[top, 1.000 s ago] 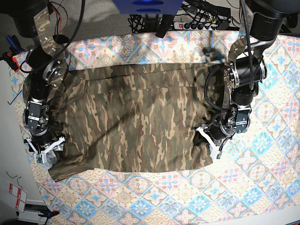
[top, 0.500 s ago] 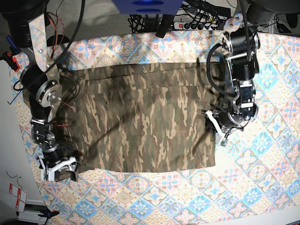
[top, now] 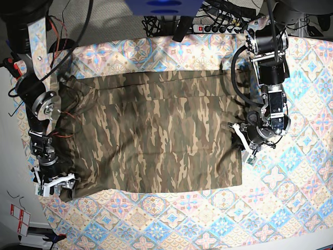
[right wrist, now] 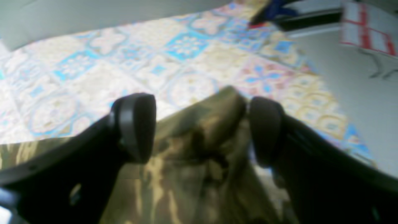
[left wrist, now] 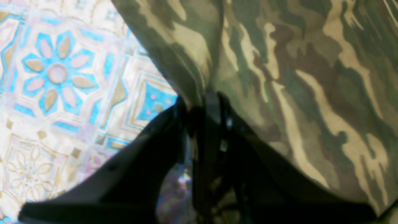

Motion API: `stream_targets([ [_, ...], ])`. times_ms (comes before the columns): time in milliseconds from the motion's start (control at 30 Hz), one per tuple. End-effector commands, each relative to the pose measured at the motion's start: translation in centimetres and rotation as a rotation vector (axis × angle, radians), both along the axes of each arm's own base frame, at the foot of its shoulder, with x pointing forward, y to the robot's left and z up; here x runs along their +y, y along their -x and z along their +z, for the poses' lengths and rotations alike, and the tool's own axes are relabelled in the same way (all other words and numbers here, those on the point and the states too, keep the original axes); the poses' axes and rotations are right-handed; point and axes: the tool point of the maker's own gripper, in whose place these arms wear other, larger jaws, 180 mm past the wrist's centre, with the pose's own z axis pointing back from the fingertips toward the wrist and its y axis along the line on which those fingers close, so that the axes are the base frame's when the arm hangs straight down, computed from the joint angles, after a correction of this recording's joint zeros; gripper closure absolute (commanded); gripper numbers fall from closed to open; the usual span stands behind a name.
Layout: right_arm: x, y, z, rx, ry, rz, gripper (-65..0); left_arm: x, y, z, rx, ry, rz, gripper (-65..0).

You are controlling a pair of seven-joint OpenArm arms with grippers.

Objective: Fold the T-shirt properly
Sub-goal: 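Release the shirt and move both grippers to the collar-side corners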

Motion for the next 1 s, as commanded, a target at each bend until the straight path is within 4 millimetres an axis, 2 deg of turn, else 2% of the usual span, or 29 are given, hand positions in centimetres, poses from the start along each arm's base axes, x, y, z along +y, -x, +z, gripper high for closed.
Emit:
stream_targets([
  [0,-0.4,-1.3,2.4,-0.068,-0.001,-0.006,-46.0,0.2,-1.2,1.8,-0.064,0.0,0.0,-8.1],
  [67,-0.4,-0.4,1.0,-0.042,-0.001,-0.007,-46.0,-0.8,-0.4,2.0,-0.082,-0.006,-0.015,-8.1],
  [267,0.0,0.0,0.3,-0.022,0.009,0.008,-45.8,-0.4,0.9,4.3,-0.15,-0.084,-0.037,-8.1],
  [433,-0.2,2.1,-2.4,0.031,0.007,0.001,-45.9,1.7,1.1,4.9,-0.135,-0.147,-0.029,-8.1],
  [533,-0.5,3.6,-4.0,0.068,0.015,0.0,-45.9,1.8,1.2,4.9,-0.133,-0.152,-0.029,-8.1],
  [600,-1.7,4.4,-4.4,0.082,0.031,-0.013,-45.9,1.8,1.2,4.9,-0.133,-0.152,-0.029,-8.1],
  [700,-1.9,6.1,-6.1,0.124,0.039,-0.008,-46.0,1.8,1.2,4.8,-0.132,-0.152,-0.029,-8.1],
  [833,-2.0,7.3,-7.5,0.186,0.125,0.048,-46.0,1.7,1.2,4.8,-0.132,-0.147,-0.029,-8.1],
  [967,-3.3,7.9,-8.3,0.248,0.316,0.063,-46.0,1.6,1.2,4.8,-0.132,-0.146,-0.03,-8.1],
])
